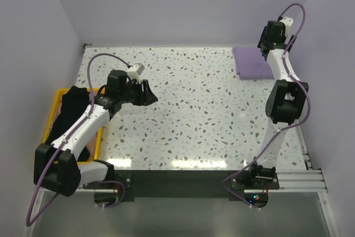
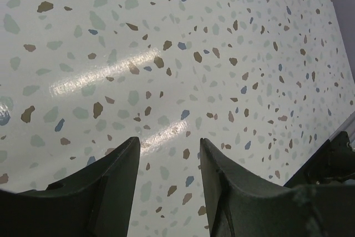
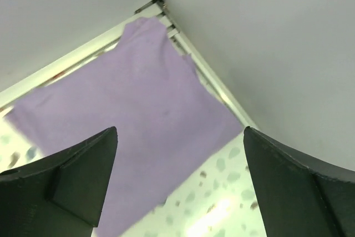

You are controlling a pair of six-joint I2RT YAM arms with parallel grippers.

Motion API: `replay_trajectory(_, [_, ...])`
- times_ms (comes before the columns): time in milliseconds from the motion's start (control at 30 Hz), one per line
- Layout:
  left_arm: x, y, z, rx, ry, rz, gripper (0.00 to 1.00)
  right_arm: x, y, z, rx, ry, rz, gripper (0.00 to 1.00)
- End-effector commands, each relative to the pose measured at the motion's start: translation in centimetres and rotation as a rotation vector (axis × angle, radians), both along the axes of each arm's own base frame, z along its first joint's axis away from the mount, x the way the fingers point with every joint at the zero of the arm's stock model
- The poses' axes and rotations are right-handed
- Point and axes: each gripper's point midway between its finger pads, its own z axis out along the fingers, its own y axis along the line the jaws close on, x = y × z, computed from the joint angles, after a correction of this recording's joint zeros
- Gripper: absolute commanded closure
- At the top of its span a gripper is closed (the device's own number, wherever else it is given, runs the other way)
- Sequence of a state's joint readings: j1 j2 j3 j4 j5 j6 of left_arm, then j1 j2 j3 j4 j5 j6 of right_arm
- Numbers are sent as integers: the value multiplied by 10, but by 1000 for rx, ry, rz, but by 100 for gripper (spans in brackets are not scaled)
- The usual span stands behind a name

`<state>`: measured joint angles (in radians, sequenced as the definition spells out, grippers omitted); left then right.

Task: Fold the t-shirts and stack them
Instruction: Reset both grippers

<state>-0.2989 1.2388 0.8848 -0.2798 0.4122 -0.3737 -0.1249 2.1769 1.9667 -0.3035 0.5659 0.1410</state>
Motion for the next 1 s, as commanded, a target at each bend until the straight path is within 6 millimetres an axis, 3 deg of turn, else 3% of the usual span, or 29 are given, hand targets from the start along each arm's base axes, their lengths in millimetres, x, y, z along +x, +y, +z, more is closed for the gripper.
replay_trajectory(0, [5,7,13,6,-64,15,48,-17,51,19,114,-101,34,1])
replay_trajectory(33, [5,8,13,12,-66,21,48,-28,61,36,135,-137,56,1])
replay_trajectory(67, [5,9,13,17,-66,26,48,-46,71,14,159,-91,62,1])
replay_trajectory(100, [5,12,14,25,-78,37,48,-53,88,13,193,-110,82,1])
replay_trajectory(133, [5,13,13,32,-76,42,48,-67,110,36,202,-157,132,1])
replay_trajectory(167, [5,14,11,36,-72,47,48,-86,122,10,212,-101,150,1])
replay_trajectory(200, [6,17,11,46,-78,58,48,-93,157,7,260,-100,236,1])
replay_trajectory(233, [4,18,8,54,-66,60,48,-107,173,24,266,-134,291,1])
replay_trajectory(267, [4,19,8,58,-71,61,48,-129,201,0,273,-57,344,1])
replay_trajectory(333, [2,21,4,65,-62,67,48,-154,240,-6,322,-31,463,1])
replay_trajectory(367, [1,21,2,67,-58,68,48,-180,266,-15,348,-5,529,1])
replay_trajectory(433, [-1,23,-4,76,-41,75,48,-206,293,-25,404,25,625,1])
replay_trajectory(467, [-2,24,-5,78,-38,78,48,-227,302,-32,443,42,650,1])
replay_trajectory(533, [-4,26,-11,89,-24,86,49,-247,316,-38,511,55,715,1])
replay_trajectory(567, [-5,26,-12,90,-19,90,49,-263,322,-52,557,100,759,1])
replay_trajectory(600, [-7,28,-14,94,-15,92,49,-270,322,-44,573,79,776,1])
replay_trajectory(667, [-10,30,-17,101,-11,97,49,-286,323,-50,586,112,818,1])
replay_trajectory(833, [-15,35,-15,106,-26,121,49,-302,316,-34,556,122,862,1])
replay_trajectory(967, [-14,37,-11,102,-51,133,49,-302,316,-29,544,146,864,1])
